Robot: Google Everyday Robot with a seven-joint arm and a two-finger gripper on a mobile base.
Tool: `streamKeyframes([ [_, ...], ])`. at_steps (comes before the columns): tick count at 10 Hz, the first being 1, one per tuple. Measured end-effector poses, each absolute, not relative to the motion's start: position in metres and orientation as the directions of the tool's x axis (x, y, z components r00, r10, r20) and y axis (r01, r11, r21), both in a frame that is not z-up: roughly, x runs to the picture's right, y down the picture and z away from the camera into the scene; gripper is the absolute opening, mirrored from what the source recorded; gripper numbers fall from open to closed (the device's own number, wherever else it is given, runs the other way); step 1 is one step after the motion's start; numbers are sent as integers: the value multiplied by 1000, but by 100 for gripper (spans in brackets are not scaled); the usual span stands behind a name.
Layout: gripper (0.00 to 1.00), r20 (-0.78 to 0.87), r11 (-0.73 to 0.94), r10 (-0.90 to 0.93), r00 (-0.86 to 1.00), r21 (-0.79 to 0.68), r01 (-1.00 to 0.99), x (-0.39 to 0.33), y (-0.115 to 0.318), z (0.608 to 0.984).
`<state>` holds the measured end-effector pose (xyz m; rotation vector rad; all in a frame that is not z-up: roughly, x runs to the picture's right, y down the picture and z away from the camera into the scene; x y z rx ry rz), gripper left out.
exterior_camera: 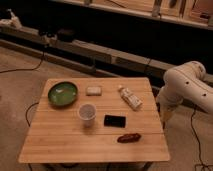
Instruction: Pick up the ceramic bowl
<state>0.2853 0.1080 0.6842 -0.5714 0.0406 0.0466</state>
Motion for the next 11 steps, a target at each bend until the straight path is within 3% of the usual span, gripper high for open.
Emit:
streamKeyframes([
  [9,65,-49,842,29,998,-537,-51,286,106,685],
  [11,65,-19,856,-55,998,-515,37,287,93,694],
])
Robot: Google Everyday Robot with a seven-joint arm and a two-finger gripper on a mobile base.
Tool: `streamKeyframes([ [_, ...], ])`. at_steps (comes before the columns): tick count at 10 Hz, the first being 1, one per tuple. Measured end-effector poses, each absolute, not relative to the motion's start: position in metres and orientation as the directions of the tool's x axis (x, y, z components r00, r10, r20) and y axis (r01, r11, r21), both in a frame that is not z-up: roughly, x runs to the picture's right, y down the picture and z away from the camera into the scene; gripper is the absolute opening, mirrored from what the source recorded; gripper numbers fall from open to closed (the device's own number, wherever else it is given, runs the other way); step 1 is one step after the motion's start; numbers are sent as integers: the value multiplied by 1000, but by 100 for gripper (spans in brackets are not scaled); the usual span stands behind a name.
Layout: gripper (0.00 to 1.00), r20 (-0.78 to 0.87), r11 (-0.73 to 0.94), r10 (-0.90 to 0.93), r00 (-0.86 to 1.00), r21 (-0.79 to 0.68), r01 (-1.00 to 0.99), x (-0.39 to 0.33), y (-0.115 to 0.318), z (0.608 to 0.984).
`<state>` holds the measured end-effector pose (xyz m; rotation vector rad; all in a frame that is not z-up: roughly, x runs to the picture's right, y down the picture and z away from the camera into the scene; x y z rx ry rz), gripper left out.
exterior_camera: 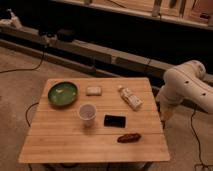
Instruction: Pick up the ceramic bowl
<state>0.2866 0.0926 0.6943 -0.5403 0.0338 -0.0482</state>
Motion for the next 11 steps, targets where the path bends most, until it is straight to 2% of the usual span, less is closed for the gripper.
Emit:
streamKeyframes([
  [2,65,61,873,-198,978,-442,204,278,67,706],
  [4,65,187,871,-343,920,-304,386,261,42,708],
  [6,65,308,855,-466,829,-86,512,239,14,699],
  [8,65,331,838,-522,786,27,545,234,-2,691],
  [9,65,332,812,-578,746,138,568,230,-18,681],
  [11,65,334,794,-606,722,193,577,227,-26,676],
])
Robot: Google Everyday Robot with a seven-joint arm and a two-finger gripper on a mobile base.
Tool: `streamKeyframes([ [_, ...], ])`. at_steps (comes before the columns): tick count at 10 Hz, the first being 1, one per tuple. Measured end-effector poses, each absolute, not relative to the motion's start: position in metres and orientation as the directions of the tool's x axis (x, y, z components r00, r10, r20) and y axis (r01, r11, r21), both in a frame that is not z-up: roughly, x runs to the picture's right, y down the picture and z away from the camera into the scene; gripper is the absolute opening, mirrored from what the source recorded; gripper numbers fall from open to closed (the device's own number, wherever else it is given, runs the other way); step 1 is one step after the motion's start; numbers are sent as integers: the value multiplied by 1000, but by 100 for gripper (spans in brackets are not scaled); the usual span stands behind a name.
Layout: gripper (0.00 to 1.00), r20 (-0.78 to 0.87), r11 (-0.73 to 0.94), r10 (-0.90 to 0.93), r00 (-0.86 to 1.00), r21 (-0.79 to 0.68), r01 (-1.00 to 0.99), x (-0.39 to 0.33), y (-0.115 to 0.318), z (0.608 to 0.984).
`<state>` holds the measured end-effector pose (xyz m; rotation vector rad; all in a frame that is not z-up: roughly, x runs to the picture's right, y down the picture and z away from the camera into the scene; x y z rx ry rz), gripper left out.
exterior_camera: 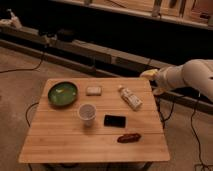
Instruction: Pick up the ceramic bowl
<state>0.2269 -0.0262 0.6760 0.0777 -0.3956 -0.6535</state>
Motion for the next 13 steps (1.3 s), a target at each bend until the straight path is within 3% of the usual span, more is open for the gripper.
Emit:
streamKeyframes([
  [7,65,666,684,-652,362,310,660,143,2,731],
  [11,65,638,544,-703,314,198,815,145,-9,783],
  [13,65,577,517,-760,300,256,817,126,-41,794],
])
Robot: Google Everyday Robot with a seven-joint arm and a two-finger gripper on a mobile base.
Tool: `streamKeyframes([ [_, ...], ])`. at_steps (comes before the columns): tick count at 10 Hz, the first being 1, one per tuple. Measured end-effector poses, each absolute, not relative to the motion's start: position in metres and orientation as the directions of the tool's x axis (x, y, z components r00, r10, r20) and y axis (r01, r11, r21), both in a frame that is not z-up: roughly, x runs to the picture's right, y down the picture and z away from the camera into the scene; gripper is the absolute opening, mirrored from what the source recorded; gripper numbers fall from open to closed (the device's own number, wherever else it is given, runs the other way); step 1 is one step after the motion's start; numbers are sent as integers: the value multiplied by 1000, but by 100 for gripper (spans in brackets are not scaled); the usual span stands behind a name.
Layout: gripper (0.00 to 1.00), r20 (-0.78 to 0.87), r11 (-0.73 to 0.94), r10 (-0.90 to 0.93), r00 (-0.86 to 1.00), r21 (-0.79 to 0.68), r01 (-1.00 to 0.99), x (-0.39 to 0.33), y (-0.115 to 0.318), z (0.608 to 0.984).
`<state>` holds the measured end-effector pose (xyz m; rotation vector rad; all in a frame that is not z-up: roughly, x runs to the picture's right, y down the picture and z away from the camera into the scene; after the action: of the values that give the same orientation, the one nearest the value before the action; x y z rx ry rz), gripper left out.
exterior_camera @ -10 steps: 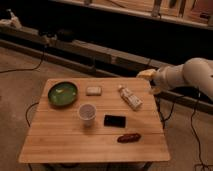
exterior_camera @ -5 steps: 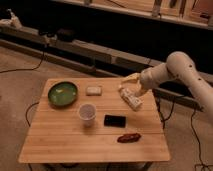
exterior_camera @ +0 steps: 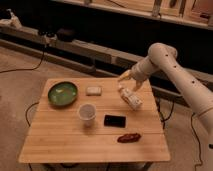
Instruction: Pick up the ceramic bowl
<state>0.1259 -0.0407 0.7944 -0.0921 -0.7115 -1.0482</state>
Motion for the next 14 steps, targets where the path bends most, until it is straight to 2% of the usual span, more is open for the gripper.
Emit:
streamKeyframes([
  [3,65,539,528,-804,253,450,720,74,-80,787],
  [8,65,555,485,-815,168,494,722,36,-63,818],
  [11,65,486,457,-855,179,544,704,7,-70,840],
  [14,65,409,444,-888,209,648,619,-35,-80,827],
])
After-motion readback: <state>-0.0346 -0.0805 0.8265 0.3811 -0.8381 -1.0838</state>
